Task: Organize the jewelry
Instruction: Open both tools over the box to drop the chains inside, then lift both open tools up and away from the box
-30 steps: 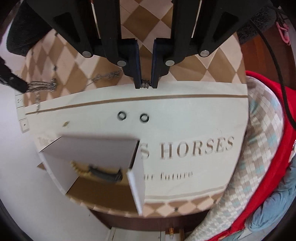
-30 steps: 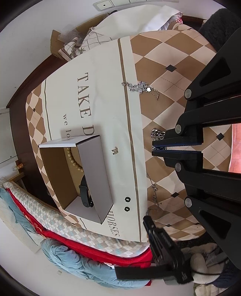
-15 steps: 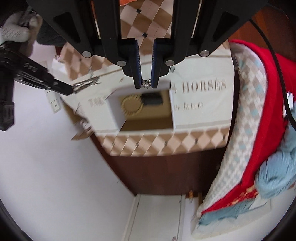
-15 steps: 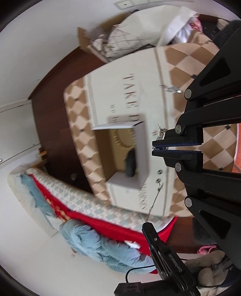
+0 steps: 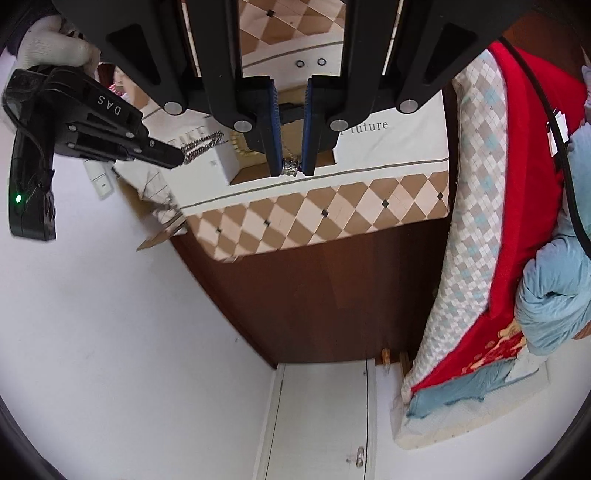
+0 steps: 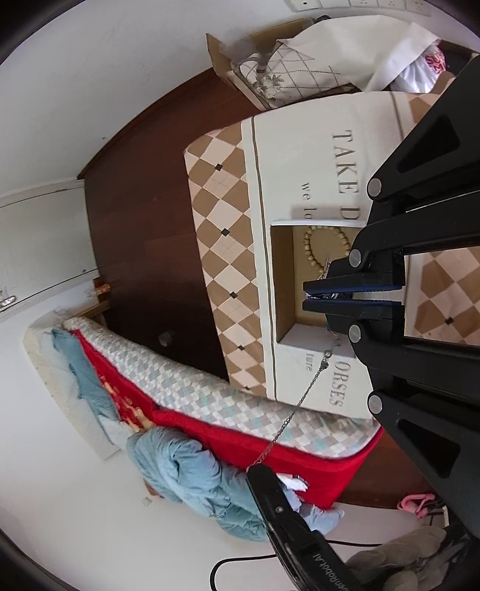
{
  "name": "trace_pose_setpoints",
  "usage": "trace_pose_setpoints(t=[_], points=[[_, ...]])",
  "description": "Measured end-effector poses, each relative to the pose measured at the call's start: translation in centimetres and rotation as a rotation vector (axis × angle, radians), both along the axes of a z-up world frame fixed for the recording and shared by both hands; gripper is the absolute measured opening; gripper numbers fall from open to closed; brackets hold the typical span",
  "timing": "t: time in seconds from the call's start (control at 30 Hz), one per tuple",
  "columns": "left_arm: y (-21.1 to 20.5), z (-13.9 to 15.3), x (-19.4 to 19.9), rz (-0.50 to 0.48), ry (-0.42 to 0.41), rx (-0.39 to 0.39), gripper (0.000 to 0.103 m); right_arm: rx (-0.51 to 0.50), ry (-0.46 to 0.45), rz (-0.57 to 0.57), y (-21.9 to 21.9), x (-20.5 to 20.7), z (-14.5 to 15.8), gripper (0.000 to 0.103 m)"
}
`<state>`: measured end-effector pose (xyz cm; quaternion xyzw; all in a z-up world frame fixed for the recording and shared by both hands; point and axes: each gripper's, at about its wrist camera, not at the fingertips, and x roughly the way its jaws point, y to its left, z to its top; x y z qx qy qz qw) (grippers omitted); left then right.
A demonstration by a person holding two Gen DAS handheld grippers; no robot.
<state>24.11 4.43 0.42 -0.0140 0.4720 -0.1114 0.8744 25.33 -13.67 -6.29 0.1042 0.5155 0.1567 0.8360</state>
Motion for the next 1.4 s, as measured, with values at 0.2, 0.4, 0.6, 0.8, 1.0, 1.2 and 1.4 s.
trace_pose_setpoints(t=[0.2, 0.4, 0.6, 0.8, 1.0, 1.2, 1.4], points=[[-0.8, -5.3, 3.3, -0.022, 0.12, 0.021, 0.008, -0.073, 0.089, 0.017, 1.2, 4.5, -4.7, 0.002], [-0.5, -7.4, 5.7, -0.015, 0.188, -0.047, 0.008, -0.079, 0.137, 0.024, 1.5, 7.2, -7.4, 0.0], [-0.1, -9.0, 7.5, -0.002, 0.256, -0.036, 0.01, -0.093, 0.13, 0.023, 1.7, 8.3, -7.2, 0.0], [-0.2, -11.3, 7.4, 0.023, 0.284, 0.095, 0.089, -0.109, 0.163, -0.017, 0.1, 7.4, -7.9, 0.0], [0.8, -11.5, 5.9, 0.104, 0.228, 0.178, 0.1, -0.22, 0.171, -0.072, -1.0, 5.3, -9.1, 0.08], [2.3, -12.3, 2.8, 0.188, 0.152, 0.235, 0.102, -0.335, 0.174, -0.073, -0.6, 2.4, -10.9, 0.102], [3.1, -13.2, 0.1, 0.245, 0.133, 0.234, 0.103, -0.363, 0.137, -0.07, 0.3, 0.2, -11.0, 0.103]])
